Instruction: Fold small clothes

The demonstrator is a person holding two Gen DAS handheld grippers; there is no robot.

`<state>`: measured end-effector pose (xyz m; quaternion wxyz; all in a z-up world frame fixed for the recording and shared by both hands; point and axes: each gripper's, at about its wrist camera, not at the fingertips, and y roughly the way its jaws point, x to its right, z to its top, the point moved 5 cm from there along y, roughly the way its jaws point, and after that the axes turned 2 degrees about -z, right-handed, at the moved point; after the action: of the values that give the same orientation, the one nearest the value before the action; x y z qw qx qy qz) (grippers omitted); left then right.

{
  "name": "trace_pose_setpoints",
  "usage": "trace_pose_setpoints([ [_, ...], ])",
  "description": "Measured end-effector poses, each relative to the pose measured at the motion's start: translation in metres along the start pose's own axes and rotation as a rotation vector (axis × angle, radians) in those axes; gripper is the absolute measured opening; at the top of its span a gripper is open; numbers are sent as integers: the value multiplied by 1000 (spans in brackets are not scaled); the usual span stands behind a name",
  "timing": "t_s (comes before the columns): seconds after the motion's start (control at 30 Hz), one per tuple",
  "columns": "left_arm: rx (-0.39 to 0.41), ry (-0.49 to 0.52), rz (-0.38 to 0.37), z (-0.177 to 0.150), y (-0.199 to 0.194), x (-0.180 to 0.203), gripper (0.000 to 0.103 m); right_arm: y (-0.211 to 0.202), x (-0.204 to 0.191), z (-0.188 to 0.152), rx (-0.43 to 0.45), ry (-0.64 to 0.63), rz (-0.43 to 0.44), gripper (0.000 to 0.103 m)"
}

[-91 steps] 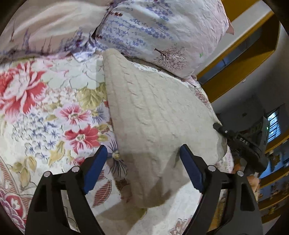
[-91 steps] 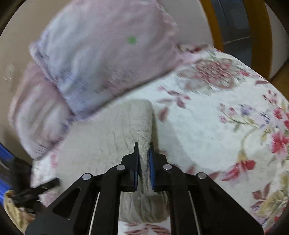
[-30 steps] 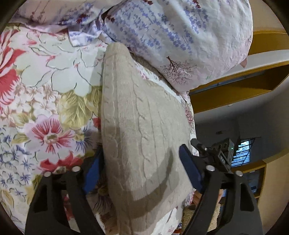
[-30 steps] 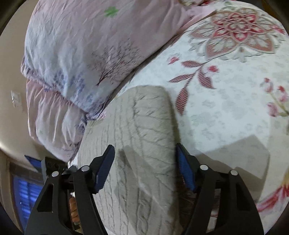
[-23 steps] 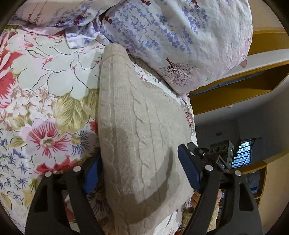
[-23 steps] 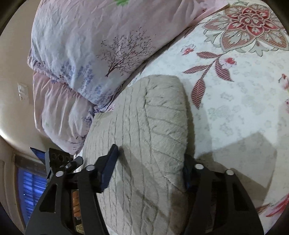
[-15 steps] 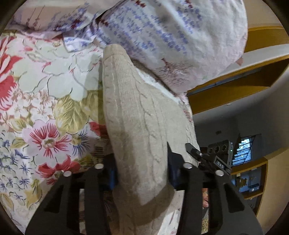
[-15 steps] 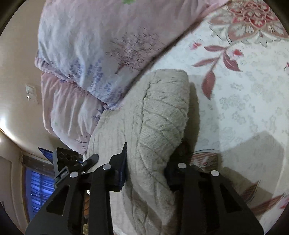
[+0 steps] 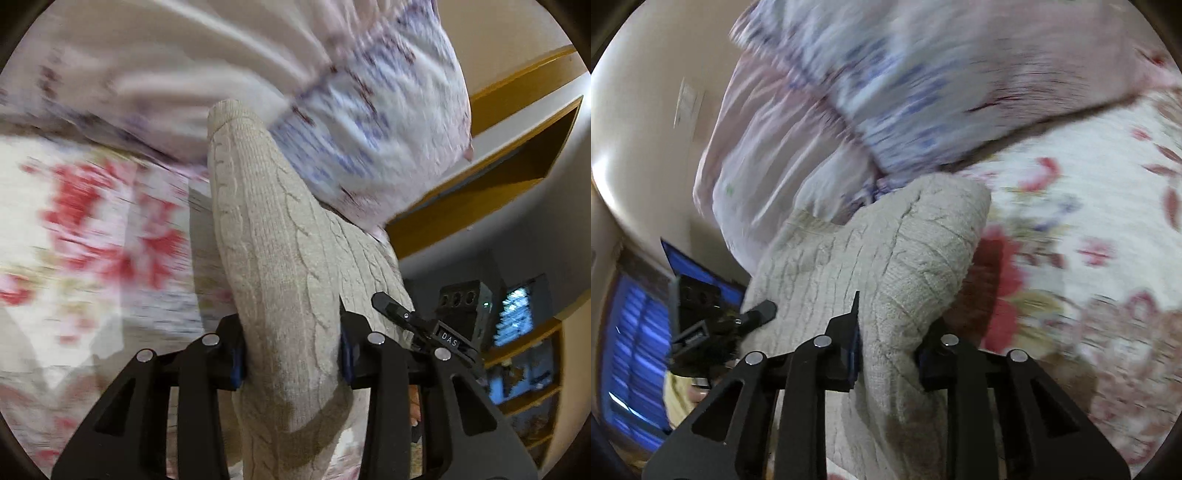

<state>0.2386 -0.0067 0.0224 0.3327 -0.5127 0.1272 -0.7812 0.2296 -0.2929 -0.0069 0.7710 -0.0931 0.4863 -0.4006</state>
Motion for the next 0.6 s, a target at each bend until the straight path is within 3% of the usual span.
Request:
trace_pose_setpoints([
  [0.1,20,-31,62,5,-15,-28,39,30,-18,-5,-38,-40,-13,22],
  [0.17,-3,-107,73,2,-13,-54,41,50,-19,-9,-76,-44,-79,24],
  [0.3,-9,-155,88,-7,-7,-80,57,54,-10,-11,-108,20,-76,34],
  [0.37,10,-113,142,-6,-13,-75,62,46,-7,-9,-100,32,-84,41],
  [0.47,102,-23,232,-1,-35,-66,68,32,-2,-4,-53,50,-87,41],
  [0.6,201,126,290,-2,-55,-38,72,30,0,1,-33,61,-88,41],
])
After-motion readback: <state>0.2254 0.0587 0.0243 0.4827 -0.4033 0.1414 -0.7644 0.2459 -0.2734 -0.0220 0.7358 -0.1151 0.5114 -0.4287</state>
